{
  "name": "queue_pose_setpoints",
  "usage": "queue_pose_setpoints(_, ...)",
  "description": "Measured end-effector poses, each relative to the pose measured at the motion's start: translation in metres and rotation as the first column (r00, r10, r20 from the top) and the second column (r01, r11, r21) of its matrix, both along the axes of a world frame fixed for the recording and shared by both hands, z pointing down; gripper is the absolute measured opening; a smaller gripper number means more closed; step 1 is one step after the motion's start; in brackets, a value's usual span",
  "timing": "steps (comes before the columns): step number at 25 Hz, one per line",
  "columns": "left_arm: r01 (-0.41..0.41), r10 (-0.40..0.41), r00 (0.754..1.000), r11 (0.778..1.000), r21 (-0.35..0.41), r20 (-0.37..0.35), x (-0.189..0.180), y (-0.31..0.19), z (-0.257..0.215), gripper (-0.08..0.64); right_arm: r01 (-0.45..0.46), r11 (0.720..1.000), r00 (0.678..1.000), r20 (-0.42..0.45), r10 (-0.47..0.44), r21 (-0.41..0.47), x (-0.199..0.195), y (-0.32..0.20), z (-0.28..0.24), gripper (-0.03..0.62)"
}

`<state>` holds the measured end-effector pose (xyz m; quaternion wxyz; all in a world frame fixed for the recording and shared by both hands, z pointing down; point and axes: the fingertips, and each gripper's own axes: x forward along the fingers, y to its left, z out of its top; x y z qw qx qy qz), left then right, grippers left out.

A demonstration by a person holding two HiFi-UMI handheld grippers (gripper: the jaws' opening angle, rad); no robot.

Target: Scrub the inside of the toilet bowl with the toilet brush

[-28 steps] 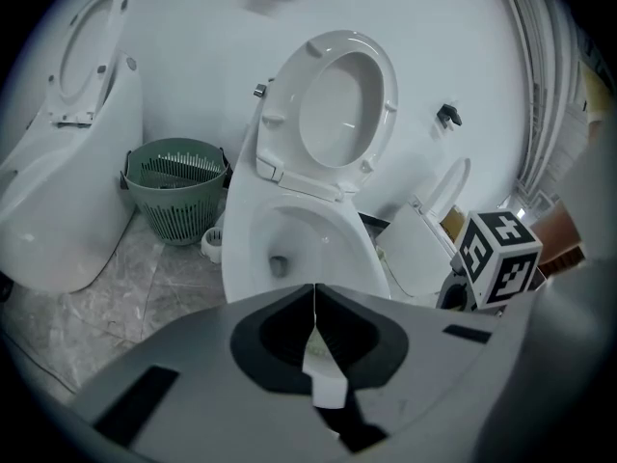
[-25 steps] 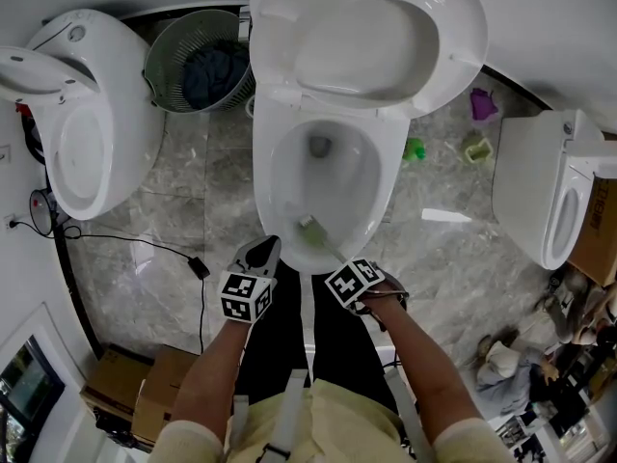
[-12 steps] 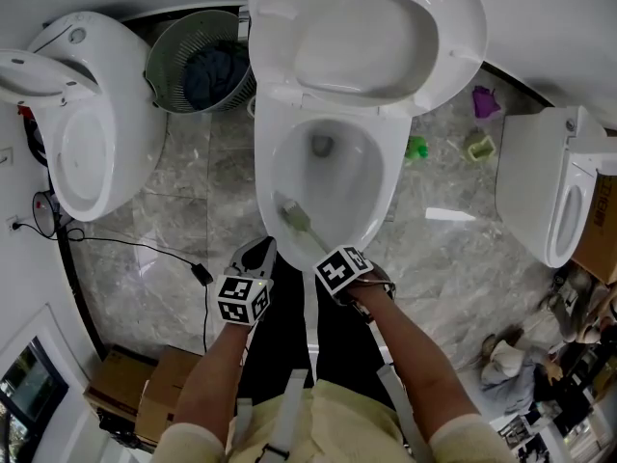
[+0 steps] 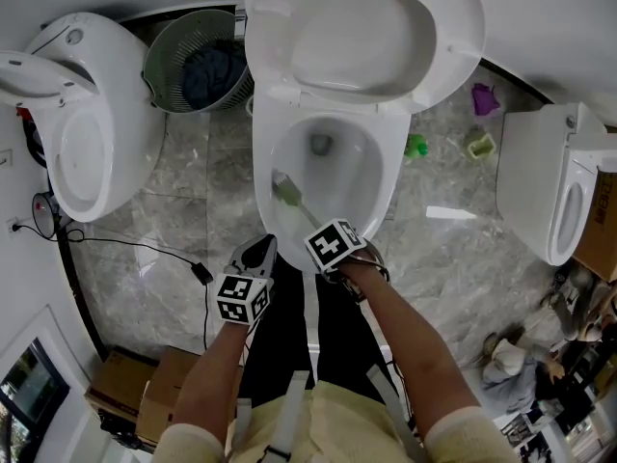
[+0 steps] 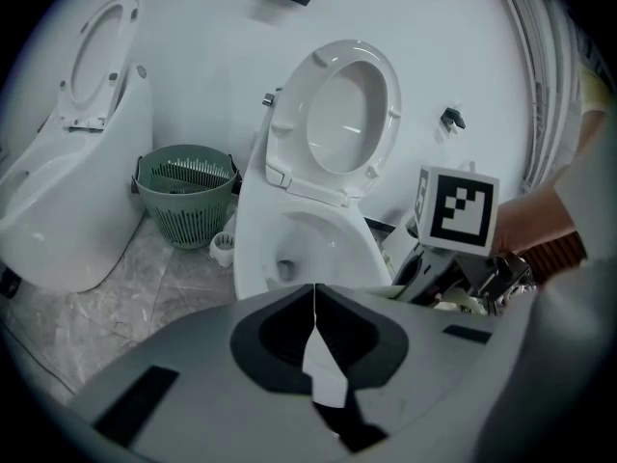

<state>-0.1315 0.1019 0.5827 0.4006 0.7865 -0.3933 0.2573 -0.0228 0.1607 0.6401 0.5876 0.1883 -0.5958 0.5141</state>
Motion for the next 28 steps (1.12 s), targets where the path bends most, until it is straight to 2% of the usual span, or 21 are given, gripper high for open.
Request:
queue_pose_setpoints(8,0.002,-0.002,1.000,1.000,0.014,0.011,-0.009,-0.006,0.001,0.012,-0.036,0.997,0.999,0.005,0.036,0.070,-0.005,-0.046,0.003,0.026)
queue_pose_setpoints(14,0.008,-0.008,1.000,0.999,0.044,0.013,-0.012,-0.020,-0.003,0.012,-0.126,0.986,0.992,0.024,0.124,0.108,-0.010,-0.075,0.003,0.028)
queue_pose_setpoints(22,0.006,-0.007,1.000,0.998,0.066,0.006,-0.011,-0.032,-0.008,0.012,-0.306,0.940,0.952,0.026,0.306,0.152,0.007,-0.112,0.000,0.028)
queue_pose_setpoints(28,0.010,-0.010,1.000,0.998,0.069,0.002,-0.011,-0.035,-0.008,0.012,-0.411,0.894,0.910,0.014,0.415,0.181,0.032,-0.126,0.002,0.028)
